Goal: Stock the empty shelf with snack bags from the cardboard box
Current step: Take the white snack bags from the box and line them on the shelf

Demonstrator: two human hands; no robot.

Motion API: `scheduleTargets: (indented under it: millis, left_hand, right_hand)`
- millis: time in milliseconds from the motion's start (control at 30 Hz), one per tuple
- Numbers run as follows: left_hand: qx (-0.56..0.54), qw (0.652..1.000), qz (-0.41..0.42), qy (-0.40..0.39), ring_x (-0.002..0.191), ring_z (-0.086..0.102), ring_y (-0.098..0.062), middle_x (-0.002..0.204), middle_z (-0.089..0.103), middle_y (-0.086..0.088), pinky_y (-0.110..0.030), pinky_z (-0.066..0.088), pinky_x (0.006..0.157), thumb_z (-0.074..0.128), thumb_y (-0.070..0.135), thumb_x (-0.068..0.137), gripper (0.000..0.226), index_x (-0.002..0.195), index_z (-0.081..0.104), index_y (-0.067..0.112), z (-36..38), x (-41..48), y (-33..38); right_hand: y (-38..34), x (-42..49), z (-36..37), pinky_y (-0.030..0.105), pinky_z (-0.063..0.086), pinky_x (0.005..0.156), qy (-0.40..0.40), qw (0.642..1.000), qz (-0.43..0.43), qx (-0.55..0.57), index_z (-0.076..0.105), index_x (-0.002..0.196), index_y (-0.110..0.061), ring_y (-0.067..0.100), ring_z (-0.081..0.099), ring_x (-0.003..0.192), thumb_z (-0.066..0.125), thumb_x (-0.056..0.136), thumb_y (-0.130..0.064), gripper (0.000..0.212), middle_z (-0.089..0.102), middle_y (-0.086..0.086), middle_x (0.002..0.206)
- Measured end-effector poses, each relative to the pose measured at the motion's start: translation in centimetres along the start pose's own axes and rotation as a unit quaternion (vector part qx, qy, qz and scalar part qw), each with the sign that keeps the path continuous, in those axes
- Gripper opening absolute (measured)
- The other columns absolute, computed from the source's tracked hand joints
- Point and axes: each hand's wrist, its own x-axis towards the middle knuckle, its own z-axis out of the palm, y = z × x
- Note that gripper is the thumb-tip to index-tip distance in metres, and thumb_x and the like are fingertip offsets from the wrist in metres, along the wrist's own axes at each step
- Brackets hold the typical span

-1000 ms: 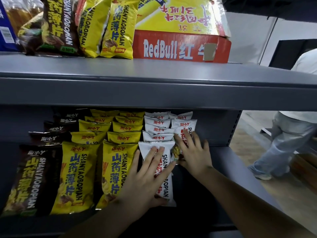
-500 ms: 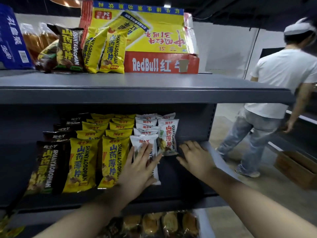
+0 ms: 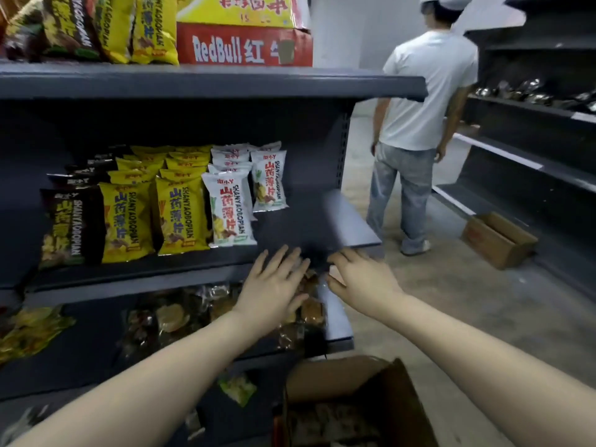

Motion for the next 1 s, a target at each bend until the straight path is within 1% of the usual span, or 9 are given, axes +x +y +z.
scheduleTargets:
  millis: [167,233,300,333,433,567,633,767,1000]
  left_hand:
    - [-0.045,0.996,0.007,-0.079,0.121,0.056,-0.025,0.129,0.061,-0.005,-0.045,0.045,0.097,0.071,0.050,0.071,0.061,0.123,0.061,0.018,2.3,-3.5,5.2]
    - [-0.067,0.989,0.019,-0.131,0.113,0.062,-0.024,0.122,0.065,-0.004,-0.042,0.050,0.090,0.074,0.052,0.067,0.060,0.116,0.066,0.018,3.3,-4.8,7.0]
    - [-0.094,0.982,0.015,-0.163,0.110,0.064,-0.025,0.123,0.065,-0.006,-0.039,0.052,0.087,0.067,0.051,0.074,0.052,0.114,0.067,0.017,4.3,-5.8,8.6]
    - [-0.115,0.976,0.010,-0.185,0.119,0.057,-0.026,0.133,0.057,-0.007,-0.039,0.047,0.094,0.056,0.048,0.083,0.051,0.123,0.061,0.016,4.8,-6.2,9.4]
    - [-0.153,0.942,0.000,-0.298,0.138,0.030,-0.025,0.153,0.029,-0.004,-0.036,0.027,0.110,0.041,0.038,0.097,0.051,0.144,0.034,0.018,6.7,-7.8,11.5]
    - [-0.217,0.896,-0.022,-0.388,0.109,0.054,-0.025,0.125,0.055,-0.009,-0.030,0.045,0.085,0.043,0.028,0.096,0.030,0.120,0.054,0.014,10.8,-9.7,13.3]
    - [-0.226,0.865,-0.035,-0.448,0.098,0.057,-0.024,0.114,0.058,-0.009,-0.031,0.049,0.078,0.043,0.027,0.096,0.025,0.111,0.055,0.012,13.3,-10.4,14.0]
    - [-0.268,0.798,-0.109,-0.529,0.096,0.059,-0.027,0.108,0.059,-0.012,-0.032,0.049,0.080,0.047,0.026,0.094,0.024,0.109,0.054,0.007,17.9,-11.1,15.3]
    - [-0.305,0.709,-0.268,-0.577,0.115,0.055,-0.031,0.124,0.058,-0.018,-0.034,0.044,0.095,0.049,0.016,0.093,0.033,0.121,0.056,0.000,25.1,-13.0,18.0]
  right_hand:
    - [0.8,-6.8,3.3,0.041,0.051,0.078,-0.073,0.997,0.020,0.015,0.056,0.123,-0.014,0.030,0.056,0.108,0.048,0.092,-0.041,0.042,0.058,0.007,0.118]
    - [1.1,-9.2,4.9,0.040,0.049,0.083,-0.099,0.993,0.052,0.028,0.053,0.125,-0.018,0.027,0.054,0.112,0.047,0.092,-0.042,0.042,0.056,0.004,0.121]
    - [1.4,-11.4,6.4,0.040,0.047,0.085,-0.126,0.989,0.074,0.028,0.052,0.125,-0.019,0.025,0.051,0.115,0.046,0.092,-0.044,0.042,0.055,0.003,0.120]
    - [1.6,-12.4,7.2,0.040,0.047,0.085,-0.141,0.986,0.082,0.024,0.052,0.122,-0.017,0.026,0.051,0.115,0.046,0.091,-0.044,0.041,0.055,0.004,0.118]
    - [2.2,-15.0,9.8,0.040,0.048,0.083,-0.187,0.976,0.110,0.028,0.052,0.121,-0.013,0.029,0.052,0.113,0.047,0.091,-0.044,0.043,0.055,0.007,0.117]
    - [3.0,-17.1,13.3,0.038,0.048,0.084,-0.248,0.954,0.158,0.047,0.049,0.125,-0.016,0.025,0.049,0.116,0.044,0.093,-0.045,0.044,0.053,0.004,0.122]
    - [3.3,-17.6,15.2,0.039,0.048,0.085,-0.287,0.938,0.181,0.065,0.047,0.128,-0.015,0.025,0.048,0.117,0.044,0.094,-0.045,0.045,0.051,0.005,0.123]
    - [4.0,-18.0,19.8,0.043,0.048,0.090,-0.378,0.896,0.212,0.100,0.042,0.135,-0.013,0.028,0.045,0.120,0.049,0.094,-0.042,0.051,0.048,0.008,0.128]
    - [4.2,-17.4,27.2,0.043,0.041,0.098,-0.521,0.841,0.129,0.075,0.028,0.146,-0.014,0.030,0.036,0.130,0.061,0.089,-0.019,0.065,0.039,0.011,0.140]
